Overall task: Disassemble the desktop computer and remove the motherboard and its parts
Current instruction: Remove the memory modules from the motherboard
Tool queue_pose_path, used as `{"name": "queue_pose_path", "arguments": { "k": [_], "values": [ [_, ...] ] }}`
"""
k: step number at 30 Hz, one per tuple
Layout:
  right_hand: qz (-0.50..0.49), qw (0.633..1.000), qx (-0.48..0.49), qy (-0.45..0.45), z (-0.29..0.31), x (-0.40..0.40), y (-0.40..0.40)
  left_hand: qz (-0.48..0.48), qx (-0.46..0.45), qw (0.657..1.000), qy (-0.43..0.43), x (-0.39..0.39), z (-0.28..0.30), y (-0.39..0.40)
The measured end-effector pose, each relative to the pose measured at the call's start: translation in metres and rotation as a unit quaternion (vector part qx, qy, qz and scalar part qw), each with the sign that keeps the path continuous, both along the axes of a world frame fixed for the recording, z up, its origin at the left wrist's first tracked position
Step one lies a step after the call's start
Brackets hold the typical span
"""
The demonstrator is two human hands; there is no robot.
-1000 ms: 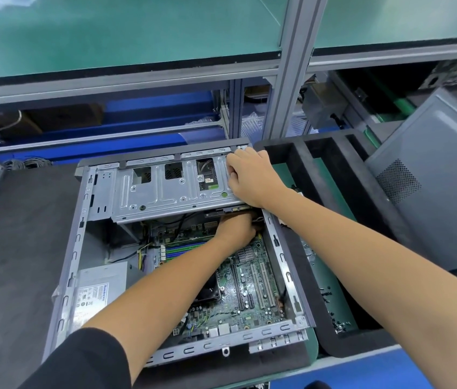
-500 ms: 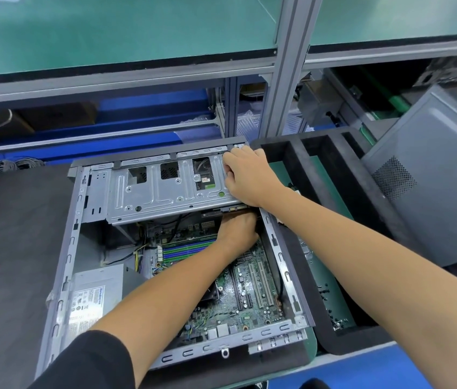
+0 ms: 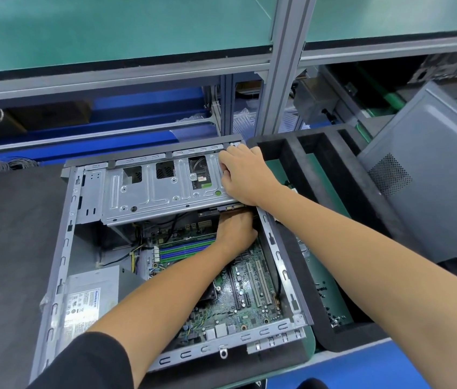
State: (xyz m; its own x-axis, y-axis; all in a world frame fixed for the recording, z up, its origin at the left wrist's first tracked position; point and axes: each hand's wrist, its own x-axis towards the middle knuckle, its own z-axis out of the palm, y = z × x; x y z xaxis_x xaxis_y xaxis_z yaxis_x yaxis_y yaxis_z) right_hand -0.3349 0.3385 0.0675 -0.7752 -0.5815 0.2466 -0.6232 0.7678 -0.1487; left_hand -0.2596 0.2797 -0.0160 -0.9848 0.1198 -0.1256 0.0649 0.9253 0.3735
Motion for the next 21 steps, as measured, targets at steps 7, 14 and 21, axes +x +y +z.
{"name": "queue_pose_path", "arguments": {
  "k": [7,14,21],
  "values": [
    [0.0,1.0,0.006,0.005,0.0,0.0,0.0,0.001,0.044,0.999,-0.017,-0.001,0.011,-0.008],
    [-0.001,1.0,0.014,0.0,0.002,0.002,0.0,0.008,0.06,0.998,-0.022,0.003,0.013,-0.012],
    [-0.003,1.0,0.016,0.0,0.001,0.001,0.0,-0.056,-0.005,0.991,-0.119,-0.014,0.011,-0.028]
  ]
}}
